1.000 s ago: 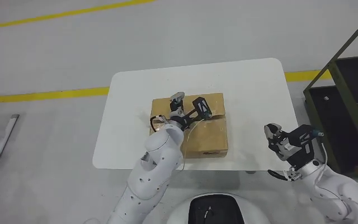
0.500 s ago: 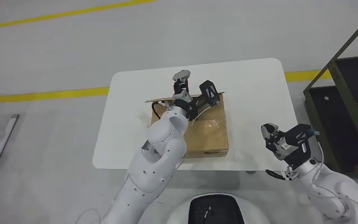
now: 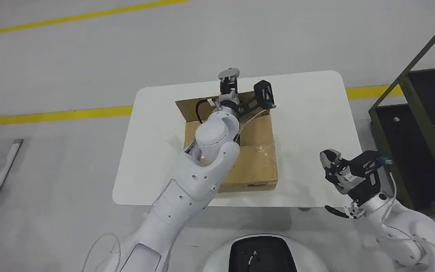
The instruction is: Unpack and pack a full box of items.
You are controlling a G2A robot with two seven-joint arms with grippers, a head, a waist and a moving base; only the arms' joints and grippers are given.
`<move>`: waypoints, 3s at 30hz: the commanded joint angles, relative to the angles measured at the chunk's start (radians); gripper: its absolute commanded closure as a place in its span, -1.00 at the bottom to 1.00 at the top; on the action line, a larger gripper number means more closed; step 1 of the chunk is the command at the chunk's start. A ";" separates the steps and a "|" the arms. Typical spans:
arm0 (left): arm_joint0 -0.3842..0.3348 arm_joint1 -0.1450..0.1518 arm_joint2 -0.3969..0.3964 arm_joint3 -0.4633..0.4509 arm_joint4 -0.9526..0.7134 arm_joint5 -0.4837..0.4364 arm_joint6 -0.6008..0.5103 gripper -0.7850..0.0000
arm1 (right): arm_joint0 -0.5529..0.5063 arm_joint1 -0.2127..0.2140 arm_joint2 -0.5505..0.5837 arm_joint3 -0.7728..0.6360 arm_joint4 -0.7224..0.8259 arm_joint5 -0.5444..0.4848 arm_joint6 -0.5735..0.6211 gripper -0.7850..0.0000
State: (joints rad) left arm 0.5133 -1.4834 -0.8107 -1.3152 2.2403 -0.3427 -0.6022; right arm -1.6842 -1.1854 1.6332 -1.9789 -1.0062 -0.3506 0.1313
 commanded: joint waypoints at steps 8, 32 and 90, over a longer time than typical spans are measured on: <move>-0.065 -0.044 0.047 0.148 0.043 0.065 -0.033 -1.00 | 0.002 0.002 0.002 -0.004 -0.002 -0.001 0.003 1.00; -0.108 -0.113 0.065 0.334 0.072 0.054 -0.025 -1.00 | -0.012 0.005 0.011 -0.015 0.002 0.000 0.003 1.00; 0.894 0.049 -0.547 -0.922 0.033 -0.121 0.127 -1.00 | 0.449 0.050 -0.137 0.254 0.654 -0.206 0.566 0.55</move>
State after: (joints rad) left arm 1.4073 -1.4348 -1.3574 -2.2376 2.2730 -0.4638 -0.4750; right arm -1.2721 -1.1351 1.5156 -1.7510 -0.3523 -0.5639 0.6781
